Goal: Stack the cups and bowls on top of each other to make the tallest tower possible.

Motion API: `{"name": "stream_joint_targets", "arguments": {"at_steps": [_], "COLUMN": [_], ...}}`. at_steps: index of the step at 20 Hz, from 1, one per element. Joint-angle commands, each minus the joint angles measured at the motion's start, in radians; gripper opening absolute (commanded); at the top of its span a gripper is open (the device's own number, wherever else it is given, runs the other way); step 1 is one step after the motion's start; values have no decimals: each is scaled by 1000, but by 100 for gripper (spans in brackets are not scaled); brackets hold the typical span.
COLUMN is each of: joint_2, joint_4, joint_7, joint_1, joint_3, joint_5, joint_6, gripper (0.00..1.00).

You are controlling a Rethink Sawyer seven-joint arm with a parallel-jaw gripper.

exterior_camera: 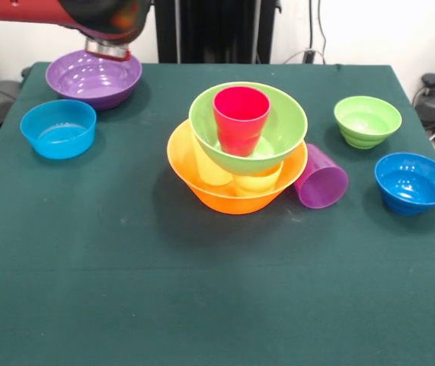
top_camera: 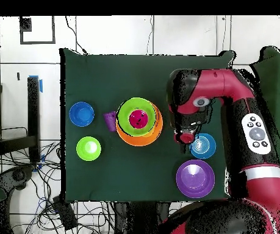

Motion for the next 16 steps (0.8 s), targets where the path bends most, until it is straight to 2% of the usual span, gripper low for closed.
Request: {"name": "stream_joint_targets", "arguments": {"at_steps": [1,4,7,16], "joint_2": [44,59,43,27], "joint_4": [-132,-133,-105,21], "joint_7": [-287,-260,-217,-134], "joint_1": [23,22,26,-11], "joint_3": [26,22,17,29], "joint_5": [-140,-151,-156,-57], "joint_6": [-16,-70,-137,-257], "gripper": [100,100,100,100]}}
